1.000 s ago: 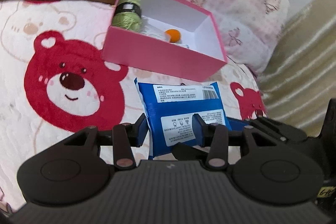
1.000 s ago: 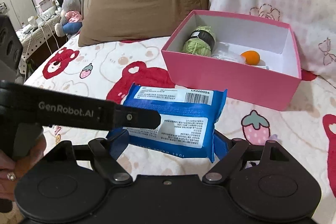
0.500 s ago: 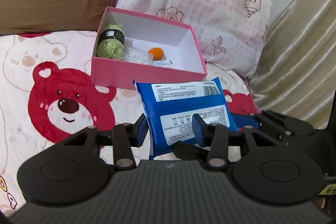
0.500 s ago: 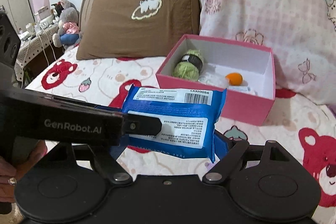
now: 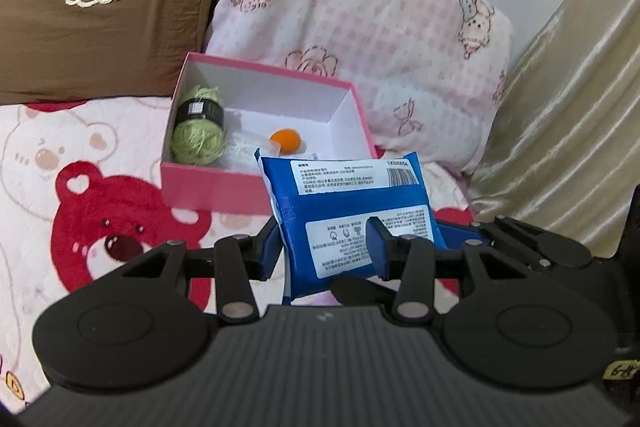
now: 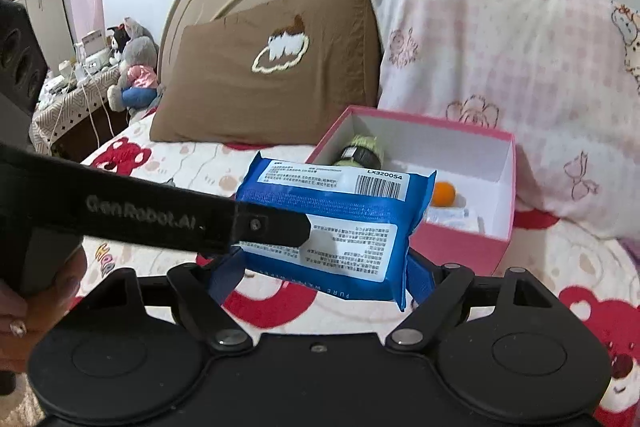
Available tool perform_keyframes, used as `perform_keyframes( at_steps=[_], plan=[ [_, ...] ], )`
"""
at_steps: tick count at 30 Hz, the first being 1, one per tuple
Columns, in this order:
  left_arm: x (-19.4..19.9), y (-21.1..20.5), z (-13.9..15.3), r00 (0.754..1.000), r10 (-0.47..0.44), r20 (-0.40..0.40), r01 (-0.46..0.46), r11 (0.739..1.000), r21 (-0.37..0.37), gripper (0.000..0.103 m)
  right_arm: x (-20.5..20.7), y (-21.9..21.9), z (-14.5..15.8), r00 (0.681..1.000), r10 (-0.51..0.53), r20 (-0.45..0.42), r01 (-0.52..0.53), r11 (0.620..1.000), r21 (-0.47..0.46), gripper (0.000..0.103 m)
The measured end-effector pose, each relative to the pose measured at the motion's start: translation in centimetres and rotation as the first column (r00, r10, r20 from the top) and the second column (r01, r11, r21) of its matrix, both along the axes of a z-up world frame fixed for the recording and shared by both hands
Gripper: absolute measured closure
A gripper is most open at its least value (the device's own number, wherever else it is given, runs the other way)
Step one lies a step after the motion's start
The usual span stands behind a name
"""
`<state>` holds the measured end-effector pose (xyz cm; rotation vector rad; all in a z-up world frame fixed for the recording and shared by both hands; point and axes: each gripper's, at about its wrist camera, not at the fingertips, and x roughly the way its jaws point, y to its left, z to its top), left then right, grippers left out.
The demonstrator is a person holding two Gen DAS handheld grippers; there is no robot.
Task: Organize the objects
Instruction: 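Carry the wipes pack over the pink box with the left gripper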
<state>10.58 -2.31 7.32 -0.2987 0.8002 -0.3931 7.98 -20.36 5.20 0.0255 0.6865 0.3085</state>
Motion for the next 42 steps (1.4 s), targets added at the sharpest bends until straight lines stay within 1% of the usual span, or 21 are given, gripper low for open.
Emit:
perform_keyframes(
  at_steps=[4,7,11,13,17,18,21,24,26,28,30,34,39,42],
  plan=[
    [1.8,-0.3,1.3,1.000,0.007,0.025,-0.008,1.000,0.009,0.061,1.5,-1.1,1.4,1.000,0.003,0.019,-0.004,0.999,0.035,0.020],
    [3.2,-0.7,2.2,0.999,0.022,0.046,-0.024,0.999,0.031,0.061,2.9,-1.5,2.3,0.999,0.004,0.036,-0.005,0.999,0.031,0.023],
    [5.6,-0.9,3.2,0.998,0.033,0.054,-0.035,0.999,0.034,0.061,5.2,-2.3,3.2,0.999,-0.010,0.052,0.008,0.999,0.043,0.027],
    [6.7,-1.1,3.6,0.997,0.042,0.059,-0.045,0.998,0.050,0.061,6.3,-2.7,3.5,0.998,-0.015,0.054,0.012,0.999,0.052,0.031],
    [8.9,-1.1,3.7,0.995,0.070,0.066,-0.074,0.995,0.066,0.061,9.1,-3.7,3.8,0.999,-0.018,0.032,0.015,0.996,0.085,0.038],
    [9.4,-1.0,3.5,0.995,0.077,0.063,-0.081,0.995,0.058,0.061,9.7,-3.8,3.8,0.999,-0.011,0.030,0.009,0.996,0.085,0.040],
    [11.1,-0.4,2.4,0.994,0.095,0.057,-0.096,0.995,0.016,0.061,11.6,-4.2,3.3,1.000,-0.016,0.015,0.014,0.996,0.086,0.043],
    [12.8,0.0,1.2,0.992,0.118,0.046,-0.117,0.993,-0.013,0.061,13.5,-5.0,2.3,0.999,-0.032,-0.002,0.032,0.991,0.130,0.047],
    [13.5,-0.2,0.5,0.992,0.114,0.062,-0.114,0.993,0.002,0.061,13.9,-5.6,0.9,0.998,-0.061,0.016,0.057,0.982,0.181,0.049],
    [14.3,-0.5,-0.6,0.993,0.108,0.046,-0.110,0.994,0.024,0.061,13.9,-6.0,-0.7,0.997,-0.080,0.022,0.072,0.968,0.241,0.050],
    [15.2,-0.7,-2.0,0.995,0.101,0.018,-0.102,0.994,0.031,0.061,14.5,-6.0,-2.2,0.997,-0.075,0.008,0.071,0.972,0.225,0.052],
    [16.9,-1.4,-4.6,0.994,0.100,-0.033,-0.098,0.994,0.038,0.061,15.9,-7.0,-4.2,0.996,-0.084,-0.022,0.087,0.966,0.244,0.055],
    [18.2,-2.5,-7.2,0.994,0.098,-0.053,-0.094,0.993,0.075,0.062,17.7,-8.2,-6.9,0.991,-0.098,-0.087,0.117,0.962,0.248,0.064],
    [19.0,-2.9,-8.8,0.992,0.098,-0.076,-0.091,0.992,0.090,0.062,18.3,-8.5,-8.5,0.987,-0.101,-0.124,0.129,0.961,0.246,0.066]
  ],
)
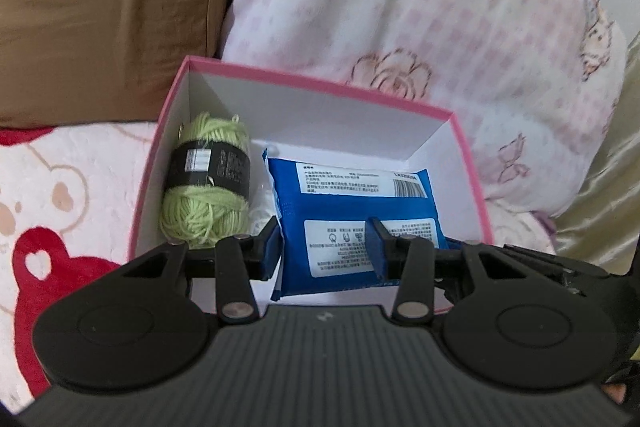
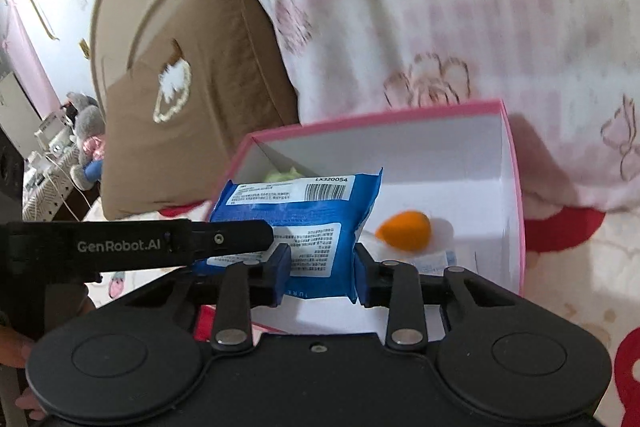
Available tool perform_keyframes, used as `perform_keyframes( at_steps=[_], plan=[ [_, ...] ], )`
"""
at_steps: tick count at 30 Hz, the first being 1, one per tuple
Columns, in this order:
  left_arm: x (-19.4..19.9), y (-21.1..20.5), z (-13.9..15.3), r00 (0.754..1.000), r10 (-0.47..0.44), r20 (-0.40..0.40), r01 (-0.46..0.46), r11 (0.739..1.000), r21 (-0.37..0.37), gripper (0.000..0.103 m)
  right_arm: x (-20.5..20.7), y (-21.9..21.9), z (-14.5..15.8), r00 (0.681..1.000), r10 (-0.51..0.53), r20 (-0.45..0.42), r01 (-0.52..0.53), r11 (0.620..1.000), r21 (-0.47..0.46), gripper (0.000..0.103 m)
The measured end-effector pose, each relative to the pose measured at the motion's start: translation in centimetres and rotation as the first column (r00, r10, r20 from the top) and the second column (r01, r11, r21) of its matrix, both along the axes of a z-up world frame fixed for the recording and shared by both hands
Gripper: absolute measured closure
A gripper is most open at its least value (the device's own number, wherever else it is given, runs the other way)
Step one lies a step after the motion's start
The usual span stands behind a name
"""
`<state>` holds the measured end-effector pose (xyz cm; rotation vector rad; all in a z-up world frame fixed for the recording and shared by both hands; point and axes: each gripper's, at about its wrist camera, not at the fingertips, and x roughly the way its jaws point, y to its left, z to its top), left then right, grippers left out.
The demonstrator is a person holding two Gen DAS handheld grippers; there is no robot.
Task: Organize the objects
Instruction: 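Carry the wipes pack over the pink box with the left gripper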
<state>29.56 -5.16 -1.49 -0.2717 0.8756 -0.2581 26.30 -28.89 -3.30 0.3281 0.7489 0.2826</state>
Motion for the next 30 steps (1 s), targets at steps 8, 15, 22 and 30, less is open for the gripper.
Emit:
perform_keyframes(
  at_steps=[8,15,22,30],
  plan=[
    [1.4,0.3,-3.8,0.998,0.021,-0.064,-0.022,1.000,-0.011,0.062,2.0,0.2,-3.4,0.994,-0.002,-0.109,0.002,1.000,-0.007,0.066],
    [1.7,0.1,-4.8,0.998,0.021,-0.067,-0.020,1.000,0.013,0.063,2.8,-0.1,-4.8,0.984,-0.005,-0.180,0.010,1.000,0.027,0.064],
    [2.9,-0.7,-5.8,0.994,0.025,-0.105,-0.018,0.998,0.065,0.066,3.5,-0.2,-6.5,0.974,-0.024,-0.223,0.033,0.999,0.036,0.064],
    [2.7,-0.7,-6.0,0.995,0.031,-0.095,-0.023,0.996,0.084,0.069,4.2,-0.2,-6.6,0.971,-0.041,-0.235,0.045,0.999,0.012,0.064]
  ],
)
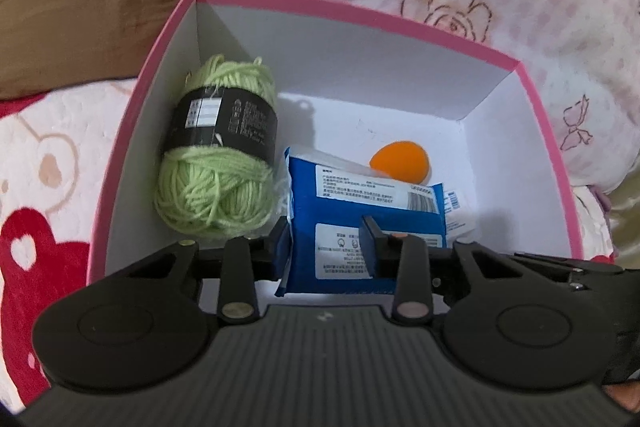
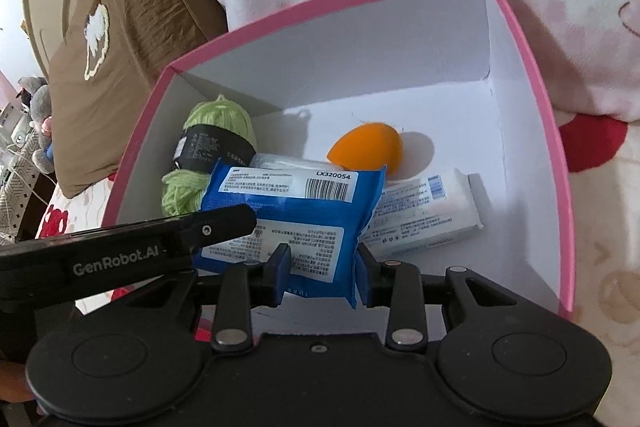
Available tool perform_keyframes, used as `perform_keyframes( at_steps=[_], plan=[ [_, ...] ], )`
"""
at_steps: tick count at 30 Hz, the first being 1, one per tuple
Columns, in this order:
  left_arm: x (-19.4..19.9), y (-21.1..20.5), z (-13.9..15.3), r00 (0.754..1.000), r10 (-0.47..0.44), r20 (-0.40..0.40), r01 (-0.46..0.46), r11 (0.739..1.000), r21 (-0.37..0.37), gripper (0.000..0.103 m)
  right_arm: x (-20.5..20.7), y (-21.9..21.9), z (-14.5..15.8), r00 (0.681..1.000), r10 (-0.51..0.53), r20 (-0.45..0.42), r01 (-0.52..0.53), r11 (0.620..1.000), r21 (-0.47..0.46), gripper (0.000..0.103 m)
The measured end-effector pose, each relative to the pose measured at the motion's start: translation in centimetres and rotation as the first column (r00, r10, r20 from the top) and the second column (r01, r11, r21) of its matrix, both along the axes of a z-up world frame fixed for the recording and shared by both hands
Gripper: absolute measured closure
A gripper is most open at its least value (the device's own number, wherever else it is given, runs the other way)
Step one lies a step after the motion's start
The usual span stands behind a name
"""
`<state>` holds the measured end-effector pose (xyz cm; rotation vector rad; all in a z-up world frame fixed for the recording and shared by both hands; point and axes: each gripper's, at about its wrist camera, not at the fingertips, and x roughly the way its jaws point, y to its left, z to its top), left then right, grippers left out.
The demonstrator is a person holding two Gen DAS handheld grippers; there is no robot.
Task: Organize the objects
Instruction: 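Carry the wipes pack over the pink box with the left gripper, then lower the wipes pack into the box and open the left gripper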
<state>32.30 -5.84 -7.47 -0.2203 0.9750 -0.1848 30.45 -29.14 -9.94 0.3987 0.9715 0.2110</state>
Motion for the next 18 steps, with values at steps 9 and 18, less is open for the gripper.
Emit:
perform_keyframes(
  at_steps=[9,18],
  plan=[
    [-0.19,-0.67,-0.61,1.000,0.021,-0.024,-0.020,1.000,0.021,0.068,0.33,0.42,-0.45,0.999,0.011,-0.032,-0.013,0.998,-0.069,0.064],
    [-0.04,-0.84,-0.82,0.999,0.035,-0.015,-0.034,0.998,0.050,0.068,0.11,0.72,-0.20,1.000,0.008,-0.023,-0.011,0.993,-0.119,0.064]
  ],
)
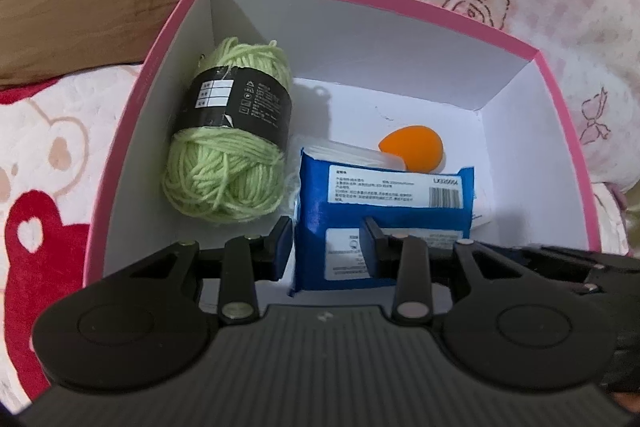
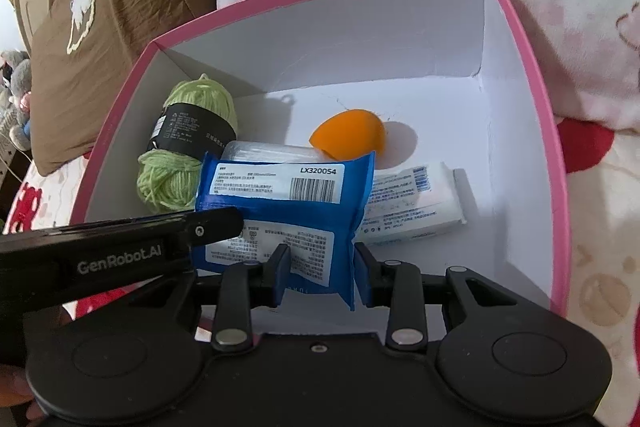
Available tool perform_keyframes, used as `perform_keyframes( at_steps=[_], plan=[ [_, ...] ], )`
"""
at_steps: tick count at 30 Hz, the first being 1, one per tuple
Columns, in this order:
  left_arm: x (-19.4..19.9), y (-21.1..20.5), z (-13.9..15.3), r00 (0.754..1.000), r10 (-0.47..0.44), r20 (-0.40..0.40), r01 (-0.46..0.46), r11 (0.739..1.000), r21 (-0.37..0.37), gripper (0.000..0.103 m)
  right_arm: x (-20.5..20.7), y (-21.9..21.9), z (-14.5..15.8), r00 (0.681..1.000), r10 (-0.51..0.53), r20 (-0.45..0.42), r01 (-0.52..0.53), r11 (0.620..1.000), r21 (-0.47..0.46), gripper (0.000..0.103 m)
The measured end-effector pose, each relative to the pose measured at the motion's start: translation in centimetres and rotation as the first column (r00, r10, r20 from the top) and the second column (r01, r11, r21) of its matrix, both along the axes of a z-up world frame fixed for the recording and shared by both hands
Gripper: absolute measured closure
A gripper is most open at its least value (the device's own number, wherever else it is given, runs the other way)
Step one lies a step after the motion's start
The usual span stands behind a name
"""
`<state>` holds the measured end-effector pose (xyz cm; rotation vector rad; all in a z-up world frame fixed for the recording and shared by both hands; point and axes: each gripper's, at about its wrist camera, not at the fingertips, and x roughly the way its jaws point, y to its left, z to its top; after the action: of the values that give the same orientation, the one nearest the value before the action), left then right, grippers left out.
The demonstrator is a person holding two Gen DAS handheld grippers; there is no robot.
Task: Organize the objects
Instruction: 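Lower the wipes pack into the box and open the left gripper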
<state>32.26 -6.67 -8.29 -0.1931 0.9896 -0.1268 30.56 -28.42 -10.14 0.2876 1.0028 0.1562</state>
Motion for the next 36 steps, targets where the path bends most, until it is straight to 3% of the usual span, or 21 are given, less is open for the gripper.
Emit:
perform_keyframes(
  at_steps=[5,11,14,17,21,29,36],
  plan=[
    [0.2,-0.7,-0.5,0.999,-0.016,-0.030,0.017,1.000,0.023,0.070,-0.1,0.5,0.4,1.000,-0.003,0.016,0.005,0.995,-0.097,0.064],
    [-0.6,-0.4,-0.1,1.000,-0.022,-0.010,0.022,0.999,0.043,0.070,-0.1,-0.1,-0.1,1.000,-0.001,0.020,0.002,0.999,-0.051,0.065],
    [-1.3,-0.1,1.0,1.000,-0.025,0.010,0.024,0.999,0.047,0.070,-0.4,-0.1,0.6,1.000,-0.012,0.028,0.014,0.999,-0.050,0.065],
    [-1.9,0.3,1.8,0.999,-0.030,0.011,0.030,0.999,0.011,0.070,-0.9,0.4,1.6,0.998,-0.018,0.067,0.029,0.985,-0.170,0.065],
    [-2.8,0.7,3.3,1.000,-0.020,0.022,0.020,1.000,0.003,0.070,-1.6,-0.9,2.4,0.996,-0.032,0.080,0.039,0.996,-0.084,0.065],
    [-4.0,1.2,7.2,0.999,-0.016,0.047,0.016,1.000,-0.015,0.068,-4.4,-0.2,6.4,0.990,0.046,0.131,-0.032,0.994,-0.103,0.062],
    [-6.2,1.6,11.4,0.998,-0.047,0.048,0.048,0.999,-0.003,0.059,-6.4,1.1,10.3,0.978,0.138,0.158,-0.114,0.982,-0.150,0.050]
  ],
)
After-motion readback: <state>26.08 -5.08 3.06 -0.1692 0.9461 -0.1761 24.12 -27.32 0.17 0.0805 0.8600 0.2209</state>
